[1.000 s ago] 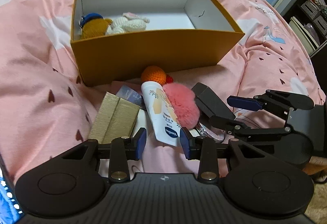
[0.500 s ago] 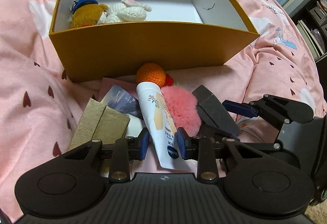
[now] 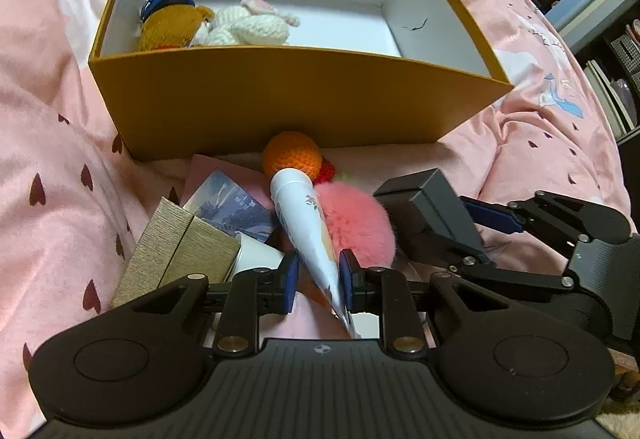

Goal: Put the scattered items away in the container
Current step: 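Grasp the white Vaseline tube with the left tool while the right tool grasps the black gift box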

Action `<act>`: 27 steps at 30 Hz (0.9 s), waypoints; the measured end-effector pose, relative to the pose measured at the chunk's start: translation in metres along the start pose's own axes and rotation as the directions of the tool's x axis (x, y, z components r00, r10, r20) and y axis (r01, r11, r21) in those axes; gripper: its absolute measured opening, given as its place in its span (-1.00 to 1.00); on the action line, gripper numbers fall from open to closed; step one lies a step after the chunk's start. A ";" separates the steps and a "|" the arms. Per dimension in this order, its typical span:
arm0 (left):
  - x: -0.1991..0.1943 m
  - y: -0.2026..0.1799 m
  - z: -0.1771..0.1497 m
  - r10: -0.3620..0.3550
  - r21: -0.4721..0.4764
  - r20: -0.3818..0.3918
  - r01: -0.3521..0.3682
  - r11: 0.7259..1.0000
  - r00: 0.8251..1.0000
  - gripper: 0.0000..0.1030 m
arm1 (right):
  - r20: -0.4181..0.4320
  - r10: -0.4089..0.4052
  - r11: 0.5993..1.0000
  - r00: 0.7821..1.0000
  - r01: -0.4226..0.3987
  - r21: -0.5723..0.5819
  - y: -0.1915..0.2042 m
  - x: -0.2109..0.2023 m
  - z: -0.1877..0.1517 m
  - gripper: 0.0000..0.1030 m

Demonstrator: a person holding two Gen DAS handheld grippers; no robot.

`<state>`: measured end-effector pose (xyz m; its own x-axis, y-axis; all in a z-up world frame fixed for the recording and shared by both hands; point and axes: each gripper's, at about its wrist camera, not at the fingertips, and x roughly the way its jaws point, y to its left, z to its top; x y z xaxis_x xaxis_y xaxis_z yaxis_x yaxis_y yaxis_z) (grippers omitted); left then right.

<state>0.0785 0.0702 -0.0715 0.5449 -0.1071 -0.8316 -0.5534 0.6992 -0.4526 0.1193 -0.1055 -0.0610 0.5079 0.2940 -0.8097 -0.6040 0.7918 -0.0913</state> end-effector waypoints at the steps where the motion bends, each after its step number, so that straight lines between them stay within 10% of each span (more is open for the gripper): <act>1: 0.001 0.001 0.000 -0.006 -0.007 -0.005 0.006 1.000 1.000 -0.52 | -0.003 -0.004 1.000 1.000 0.004 -0.002 0.000 0.000 0.000 -0.17; 27: -0.064 0.002 0.005 -0.063 0.022 0.153 0.060 0.998 0.986 -0.65 | 0.132 0.047 0.996 0.990 -0.036 -0.087 -0.004 -0.058 0.019 -0.28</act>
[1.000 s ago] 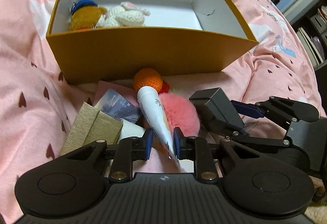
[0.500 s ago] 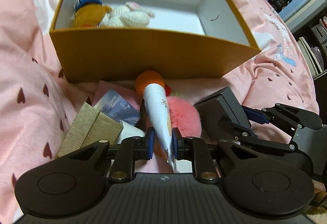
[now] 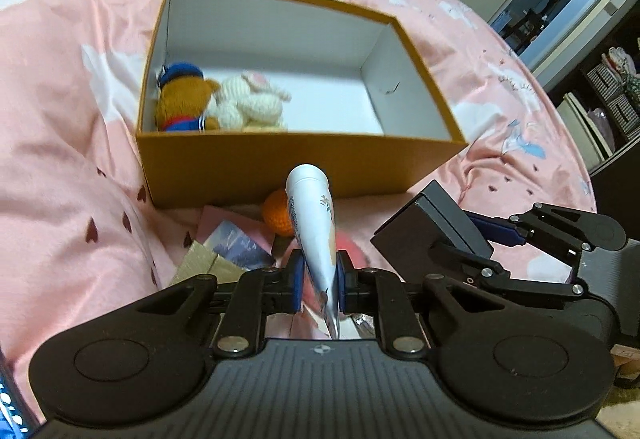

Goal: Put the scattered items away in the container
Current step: 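Grasp the white Vaseline tube with the left tool while the right tool grasps the black gift box, then carry the tube with the left tool while the right tool lowers the black box into the box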

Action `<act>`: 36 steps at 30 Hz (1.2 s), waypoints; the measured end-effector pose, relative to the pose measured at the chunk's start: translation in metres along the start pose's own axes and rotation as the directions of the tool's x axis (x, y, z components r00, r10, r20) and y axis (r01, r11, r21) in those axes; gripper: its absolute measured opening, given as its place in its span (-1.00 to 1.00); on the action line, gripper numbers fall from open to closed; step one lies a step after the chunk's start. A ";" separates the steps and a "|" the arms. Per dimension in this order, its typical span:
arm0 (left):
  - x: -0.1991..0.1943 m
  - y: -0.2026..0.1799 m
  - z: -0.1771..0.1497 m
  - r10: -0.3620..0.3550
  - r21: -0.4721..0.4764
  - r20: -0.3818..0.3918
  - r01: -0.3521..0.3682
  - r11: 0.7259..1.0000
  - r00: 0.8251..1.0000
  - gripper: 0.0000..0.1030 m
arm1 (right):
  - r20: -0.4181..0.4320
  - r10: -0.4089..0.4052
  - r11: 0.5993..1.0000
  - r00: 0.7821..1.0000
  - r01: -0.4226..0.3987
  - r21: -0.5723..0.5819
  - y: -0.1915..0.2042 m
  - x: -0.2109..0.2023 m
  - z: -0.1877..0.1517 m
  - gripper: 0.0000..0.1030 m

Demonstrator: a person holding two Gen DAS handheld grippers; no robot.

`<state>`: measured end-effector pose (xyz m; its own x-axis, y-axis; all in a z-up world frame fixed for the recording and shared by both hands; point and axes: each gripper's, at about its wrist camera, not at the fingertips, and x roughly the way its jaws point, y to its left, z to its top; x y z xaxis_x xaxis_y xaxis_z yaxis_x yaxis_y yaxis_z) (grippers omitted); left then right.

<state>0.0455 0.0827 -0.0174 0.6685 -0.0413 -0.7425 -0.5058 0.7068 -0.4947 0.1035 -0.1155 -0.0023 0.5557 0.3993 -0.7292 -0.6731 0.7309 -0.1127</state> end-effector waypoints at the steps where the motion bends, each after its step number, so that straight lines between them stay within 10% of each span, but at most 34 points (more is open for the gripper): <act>1: -0.003 0.000 0.002 -0.004 0.003 0.007 0.004 1.000 1.000 -0.65 | 0.013 0.010 1.000 1.000 -0.010 -0.004 0.000 -0.005 0.003 -0.28; 19: -0.028 -0.001 0.104 0.092 0.168 0.032 -0.096 0.981 0.995 -0.65 | 0.179 0.040 0.933 0.983 0.028 -0.359 -0.026 0.009 0.094 -0.28; 28: 0.013 0.030 0.155 0.132 0.137 -0.068 -0.122 0.983 0.989 -0.65 | 0.116 0.025 0.780 0.993 0.053 -0.624 -0.029 0.099 0.114 -0.28; 36: 0.045 0.048 0.183 0.152 0.122 -0.125 -0.136 0.983 0.981 -0.65 | 0.090 0.028 0.559 0.996 0.059 -0.827 -0.032 0.166 0.115 -0.28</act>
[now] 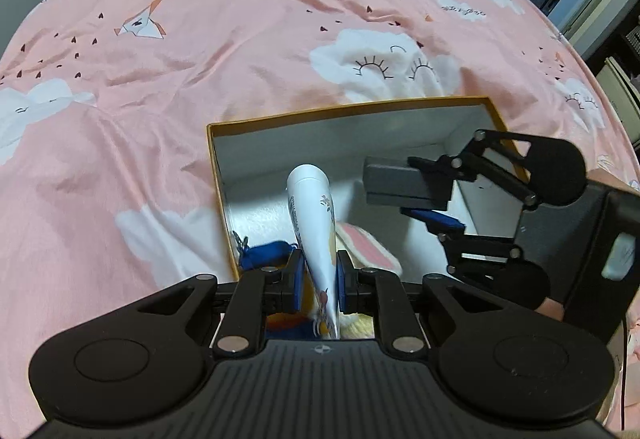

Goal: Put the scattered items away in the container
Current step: 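Carry the tube with the left tool while the right tool lowers the black box into the box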

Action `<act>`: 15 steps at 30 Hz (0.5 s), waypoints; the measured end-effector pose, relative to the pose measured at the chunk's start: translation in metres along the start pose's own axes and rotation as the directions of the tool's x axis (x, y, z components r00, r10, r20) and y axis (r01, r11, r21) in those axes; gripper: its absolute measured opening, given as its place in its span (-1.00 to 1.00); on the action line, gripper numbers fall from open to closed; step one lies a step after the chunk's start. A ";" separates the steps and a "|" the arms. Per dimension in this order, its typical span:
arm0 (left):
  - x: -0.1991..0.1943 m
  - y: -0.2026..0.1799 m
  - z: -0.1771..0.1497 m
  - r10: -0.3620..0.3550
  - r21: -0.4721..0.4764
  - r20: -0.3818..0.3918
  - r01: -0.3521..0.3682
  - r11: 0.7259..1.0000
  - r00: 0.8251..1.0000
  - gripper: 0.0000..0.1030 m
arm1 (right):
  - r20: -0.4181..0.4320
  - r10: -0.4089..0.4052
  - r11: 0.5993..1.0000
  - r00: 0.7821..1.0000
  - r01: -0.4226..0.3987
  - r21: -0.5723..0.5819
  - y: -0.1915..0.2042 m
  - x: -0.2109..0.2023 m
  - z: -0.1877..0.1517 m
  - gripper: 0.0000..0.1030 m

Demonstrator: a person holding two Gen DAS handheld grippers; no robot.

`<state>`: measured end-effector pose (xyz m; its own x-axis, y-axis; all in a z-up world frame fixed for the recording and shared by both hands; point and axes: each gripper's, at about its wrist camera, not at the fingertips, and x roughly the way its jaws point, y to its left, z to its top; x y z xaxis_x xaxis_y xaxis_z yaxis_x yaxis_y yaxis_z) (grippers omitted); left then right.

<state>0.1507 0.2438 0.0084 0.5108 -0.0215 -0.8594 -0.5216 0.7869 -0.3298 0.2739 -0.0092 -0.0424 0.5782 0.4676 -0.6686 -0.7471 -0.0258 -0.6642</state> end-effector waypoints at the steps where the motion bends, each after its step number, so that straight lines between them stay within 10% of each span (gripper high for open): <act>1: 0.003 0.001 0.002 -0.002 -0.001 -0.005 0.002 1.000 1.000 -0.65 | 0.001 -0.004 0.999 1.000 0.004 -0.036 0.002 0.005 -0.001 -0.28; 15: 0.024 0.005 0.017 -0.025 -0.012 -0.046 0.025 1.000 0.999 -0.65 | -0.065 0.091 0.995 0.994 -0.094 -0.041 -0.005 0.017 -0.010 -0.10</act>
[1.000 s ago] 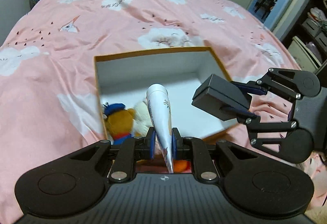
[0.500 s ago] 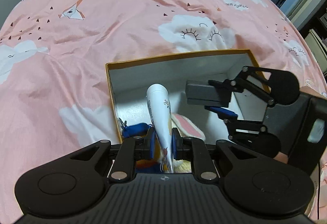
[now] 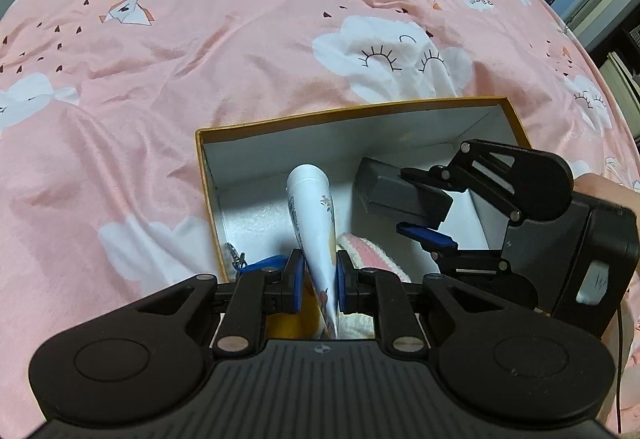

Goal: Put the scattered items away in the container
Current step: 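Carry the tube with the left tool while the right tool lowers the black box into the box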

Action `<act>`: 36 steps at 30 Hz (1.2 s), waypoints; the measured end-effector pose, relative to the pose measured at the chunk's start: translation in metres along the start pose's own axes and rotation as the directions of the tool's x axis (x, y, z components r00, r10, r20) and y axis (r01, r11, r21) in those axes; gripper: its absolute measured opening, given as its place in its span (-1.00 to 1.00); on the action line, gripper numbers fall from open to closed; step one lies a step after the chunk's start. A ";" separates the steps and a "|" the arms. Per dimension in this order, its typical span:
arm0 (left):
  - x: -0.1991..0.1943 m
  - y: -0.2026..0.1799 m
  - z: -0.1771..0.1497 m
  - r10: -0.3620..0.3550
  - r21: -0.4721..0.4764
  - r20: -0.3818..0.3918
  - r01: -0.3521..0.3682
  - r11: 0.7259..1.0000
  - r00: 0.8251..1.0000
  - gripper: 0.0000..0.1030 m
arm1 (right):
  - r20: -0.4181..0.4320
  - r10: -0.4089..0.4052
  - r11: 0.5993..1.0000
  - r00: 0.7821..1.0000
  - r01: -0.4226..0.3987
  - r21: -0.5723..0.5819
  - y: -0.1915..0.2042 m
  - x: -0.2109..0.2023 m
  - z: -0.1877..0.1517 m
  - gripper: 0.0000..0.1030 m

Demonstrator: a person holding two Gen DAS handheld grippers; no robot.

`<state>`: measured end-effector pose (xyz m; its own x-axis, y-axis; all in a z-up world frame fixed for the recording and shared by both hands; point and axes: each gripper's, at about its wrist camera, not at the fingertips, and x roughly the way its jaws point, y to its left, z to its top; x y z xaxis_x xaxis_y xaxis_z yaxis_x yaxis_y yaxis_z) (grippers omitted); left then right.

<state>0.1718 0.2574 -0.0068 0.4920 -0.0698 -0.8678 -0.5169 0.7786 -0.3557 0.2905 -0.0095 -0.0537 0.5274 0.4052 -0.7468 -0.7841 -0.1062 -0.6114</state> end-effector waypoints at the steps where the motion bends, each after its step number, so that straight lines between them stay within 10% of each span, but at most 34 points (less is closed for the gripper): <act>1: 0.000 0.000 0.000 -0.002 0.001 -0.001 0.002 1.000 1.000 -0.65 | -0.009 0.016 0.999 1.000 -0.015 0.038 -0.005 -0.001 -0.001 0.00; 10: 0.001 0.000 -0.001 -0.004 0.000 -0.005 0.004 1.000 1.000 -0.65 | -0.095 0.194 0.892 0.976 -0.136 0.431 -0.053 -0.004 -0.014 0.30; 18: 0.001 0.005 0.002 0.006 -0.009 -0.017 -0.006 1.000 1.000 -0.64 | -0.130 0.335 0.690 0.933 -0.148 0.709 -0.073 0.017 -0.037 0.34; 36: 0.008 0.014 0.018 0.066 -0.005 -0.071 -0.066 0.998 0.995 -0.64 | -0.005 0.300 0.732 0.954 -0.227 0.642 -0.060 0.012 -0.004 -0.35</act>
<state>0.1813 0.2786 -0.0129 0.4058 -0.0629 -0.9118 -0.5517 0.7785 -0.2992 0.3448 -0.0018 -0.0272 0.2696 0.3501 -0.8971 -0.9039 0.4134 -0.1103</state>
